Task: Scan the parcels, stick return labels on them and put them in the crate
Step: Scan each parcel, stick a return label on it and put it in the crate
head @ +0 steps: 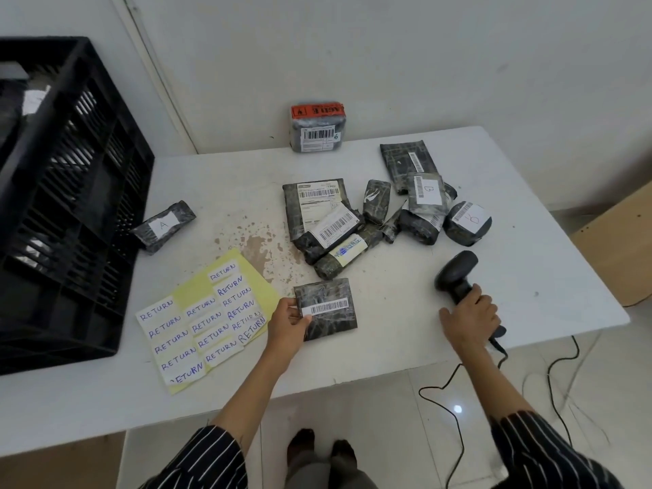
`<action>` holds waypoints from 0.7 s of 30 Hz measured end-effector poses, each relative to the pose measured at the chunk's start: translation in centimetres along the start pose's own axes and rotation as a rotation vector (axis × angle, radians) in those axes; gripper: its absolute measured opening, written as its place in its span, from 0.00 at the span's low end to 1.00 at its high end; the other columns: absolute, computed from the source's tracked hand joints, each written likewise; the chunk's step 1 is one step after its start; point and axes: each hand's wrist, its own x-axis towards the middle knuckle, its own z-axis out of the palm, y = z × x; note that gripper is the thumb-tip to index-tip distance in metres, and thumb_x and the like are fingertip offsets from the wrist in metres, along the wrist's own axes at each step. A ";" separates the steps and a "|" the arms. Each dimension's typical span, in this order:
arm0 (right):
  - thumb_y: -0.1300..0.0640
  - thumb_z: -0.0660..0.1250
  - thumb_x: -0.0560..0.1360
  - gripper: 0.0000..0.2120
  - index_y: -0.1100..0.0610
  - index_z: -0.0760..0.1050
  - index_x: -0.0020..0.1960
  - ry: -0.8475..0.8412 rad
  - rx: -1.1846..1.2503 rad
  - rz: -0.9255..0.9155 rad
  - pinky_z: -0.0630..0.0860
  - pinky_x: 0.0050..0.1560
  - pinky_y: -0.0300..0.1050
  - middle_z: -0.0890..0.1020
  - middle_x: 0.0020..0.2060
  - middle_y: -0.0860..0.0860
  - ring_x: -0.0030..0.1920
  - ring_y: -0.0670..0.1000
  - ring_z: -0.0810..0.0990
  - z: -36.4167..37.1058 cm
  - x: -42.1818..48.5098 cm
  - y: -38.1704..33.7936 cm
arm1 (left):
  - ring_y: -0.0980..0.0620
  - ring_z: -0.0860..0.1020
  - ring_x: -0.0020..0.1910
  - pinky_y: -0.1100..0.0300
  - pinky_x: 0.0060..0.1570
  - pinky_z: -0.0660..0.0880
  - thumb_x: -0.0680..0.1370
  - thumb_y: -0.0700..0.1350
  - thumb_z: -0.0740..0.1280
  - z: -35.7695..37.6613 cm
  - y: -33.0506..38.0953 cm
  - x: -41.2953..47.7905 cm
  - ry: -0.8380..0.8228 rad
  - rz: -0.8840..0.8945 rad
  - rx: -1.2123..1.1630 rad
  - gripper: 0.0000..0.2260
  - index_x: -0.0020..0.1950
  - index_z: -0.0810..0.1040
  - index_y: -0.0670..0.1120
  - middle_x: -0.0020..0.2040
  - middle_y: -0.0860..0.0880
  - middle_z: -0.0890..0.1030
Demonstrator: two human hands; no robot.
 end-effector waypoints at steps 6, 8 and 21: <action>0.60 0.70 0.71 0.20 0.65 0.66 0.58 -0.210 0.283 -0.061 0.73 0.46 0.52 0.76 0.52 0.62 0.50 0.62 0.75 -1.6 -0.9 -0.2 | 0.47 0.74 0.48 0.62 0.39 0.71 0.78 0.35 0.65 -0.6 0.1 -0.2 0.005 -0.001 -0.021 0.12 0.60 0.68 0.41 0.51 0.44 0.75; 0.61 0.69 0.71 0.16 0.61 0.66 0.54 -0.296 0.446 -0.091 0.69 0.37 0.44 0.77 0.47 0.58 0.43 0.57 0.75 -2.2 -3.4 -1.1 | 0.47 0.74 0.49 0.58 0.43 0.70 0.77 0.35 0.65 -0.7 0.1 -0.2 0.004 -0.007 -0.026 0.13 0.61 0.68 0.41 0.52 0.44 0.75; 0.58 0.69 0.72 0.11 0.59 0.70 0.51 -0.786 0.755 -0.273 0.74 0.33 0.42 0.76 0.37 0.55 0.31 0.49 0.73 -4.0 -16.2 -5.2 | 0.44 0.77 0.51 0.50 0.50 0.76 0.77 0.35 0.65 -1.6 0.2 -0.4 0.070 -0.042 -0.138 0.11 0.55 0.68 0.45 0.51 0.44 0.76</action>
